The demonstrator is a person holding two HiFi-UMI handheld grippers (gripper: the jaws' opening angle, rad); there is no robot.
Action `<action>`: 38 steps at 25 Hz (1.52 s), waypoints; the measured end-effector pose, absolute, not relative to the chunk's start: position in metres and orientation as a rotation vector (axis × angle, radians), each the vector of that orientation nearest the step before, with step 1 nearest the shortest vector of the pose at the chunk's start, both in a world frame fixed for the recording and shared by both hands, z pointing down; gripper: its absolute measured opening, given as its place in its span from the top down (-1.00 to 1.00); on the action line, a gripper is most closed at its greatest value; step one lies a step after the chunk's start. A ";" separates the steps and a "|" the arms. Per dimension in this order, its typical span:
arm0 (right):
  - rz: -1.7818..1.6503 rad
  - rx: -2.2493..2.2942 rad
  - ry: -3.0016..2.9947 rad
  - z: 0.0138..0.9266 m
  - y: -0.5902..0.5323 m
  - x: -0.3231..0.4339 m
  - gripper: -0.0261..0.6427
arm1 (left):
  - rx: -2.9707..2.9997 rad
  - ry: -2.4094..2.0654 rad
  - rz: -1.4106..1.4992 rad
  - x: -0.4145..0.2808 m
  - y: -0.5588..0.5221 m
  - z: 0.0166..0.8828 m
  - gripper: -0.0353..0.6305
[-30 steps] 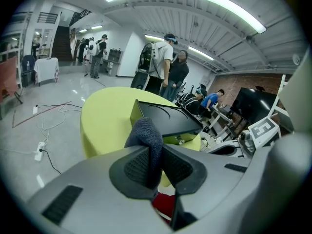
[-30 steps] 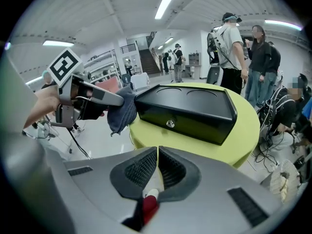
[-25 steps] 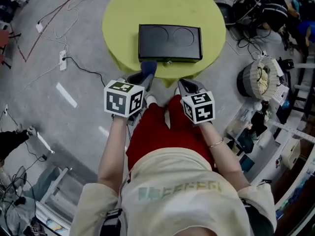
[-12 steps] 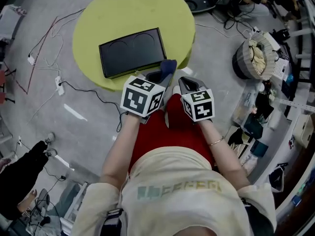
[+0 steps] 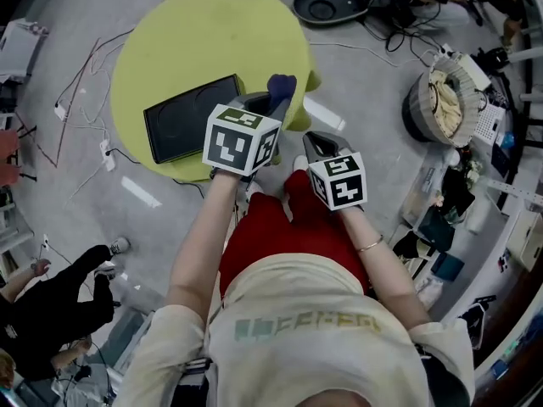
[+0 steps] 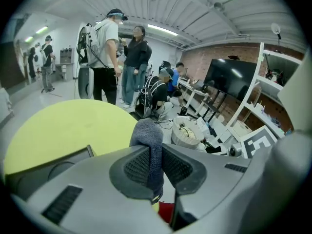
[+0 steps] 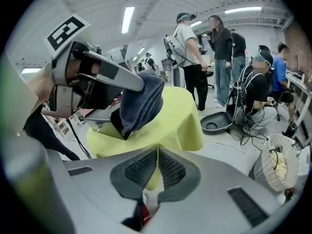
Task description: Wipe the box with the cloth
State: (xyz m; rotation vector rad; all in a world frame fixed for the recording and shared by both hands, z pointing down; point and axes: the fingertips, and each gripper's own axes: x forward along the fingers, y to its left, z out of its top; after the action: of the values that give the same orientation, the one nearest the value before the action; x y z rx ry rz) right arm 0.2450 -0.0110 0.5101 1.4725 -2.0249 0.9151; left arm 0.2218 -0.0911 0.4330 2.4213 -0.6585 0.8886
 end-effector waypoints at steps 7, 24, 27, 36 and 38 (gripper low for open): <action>0.922 1.428 -2.066 0.511 -0.051 0.261 0.81 | 2.394 -0.852 0.943 0.215 -0.175 0.435 0.70; 0.919 1.313 -2.092 0.526 -0.077 0.251 0.81 | 2.311 -0.994 1.081 0.185 -0.203 0.469 0.70; 0.904 1.296 -2.095 0.526 -0.072 0.244 0.81 | 2.320 -0.991 1.084 0.181 -0.190 0.470 0.70; 0.857 1.287 -2.098 0.518 -0.058 0.232 0.81 | 2.330 -0.930 1.045 0.176 -0.147 0.465 0.70; 0.846 1.289 -2.097 0.515 -0.055 0.230 0.81 | 2.331 -0.917 1.032 0.175 -0.137 0.463 0.71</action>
State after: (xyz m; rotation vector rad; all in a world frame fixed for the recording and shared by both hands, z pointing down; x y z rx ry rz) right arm 0.2298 -0.0545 0.5154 1.2894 -2.0967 0.8463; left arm 0.1748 -0.1372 0.4631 2.3312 -0.9167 1.0324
